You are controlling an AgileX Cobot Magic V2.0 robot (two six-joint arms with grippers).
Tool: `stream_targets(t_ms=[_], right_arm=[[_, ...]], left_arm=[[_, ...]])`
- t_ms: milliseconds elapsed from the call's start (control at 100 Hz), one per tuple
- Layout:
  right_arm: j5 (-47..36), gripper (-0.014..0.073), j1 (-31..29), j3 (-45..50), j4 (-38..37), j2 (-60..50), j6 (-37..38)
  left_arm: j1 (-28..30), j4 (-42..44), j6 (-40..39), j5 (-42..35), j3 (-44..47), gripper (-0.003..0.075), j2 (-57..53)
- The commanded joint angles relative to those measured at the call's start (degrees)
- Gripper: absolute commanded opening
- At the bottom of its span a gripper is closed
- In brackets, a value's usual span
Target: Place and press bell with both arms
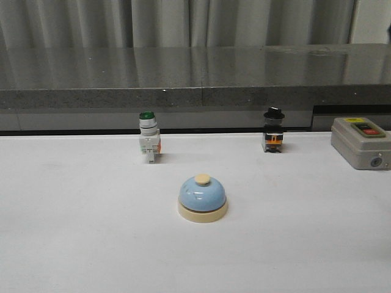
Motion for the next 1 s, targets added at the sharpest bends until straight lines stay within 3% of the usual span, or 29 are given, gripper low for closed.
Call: stream_targets(t_ms=[0, 220, 500, 990], right_arm=[[-7.04, -0.0064, -2.91, 2.56, -0.56, -6.96, 0.12], [-11.75, -0.0064, -7.35, 12.21, -0.56, -22.51, 0.12], [-10.95, -0.0064, -7.67, 18.53, -1.40, -37.78, 0.12], [-10.78, -0.0064, -7.67, 19.05, -1.40, -40.20, 0.12]], left_arm=[[0.08, -0.37, -0.50, -4.23, 3.18, -0.0021, -1.85], [0.08, -0.37, -0.50, -4.23, 3.18, -0.0021, -1.85], [0.08, -0.37, -0.50, -4.23, 3.18, -0.0021, -1.85], [0.08, -0.37, -0.50, -4.23, 3.18, -0.0021, -1.85]])
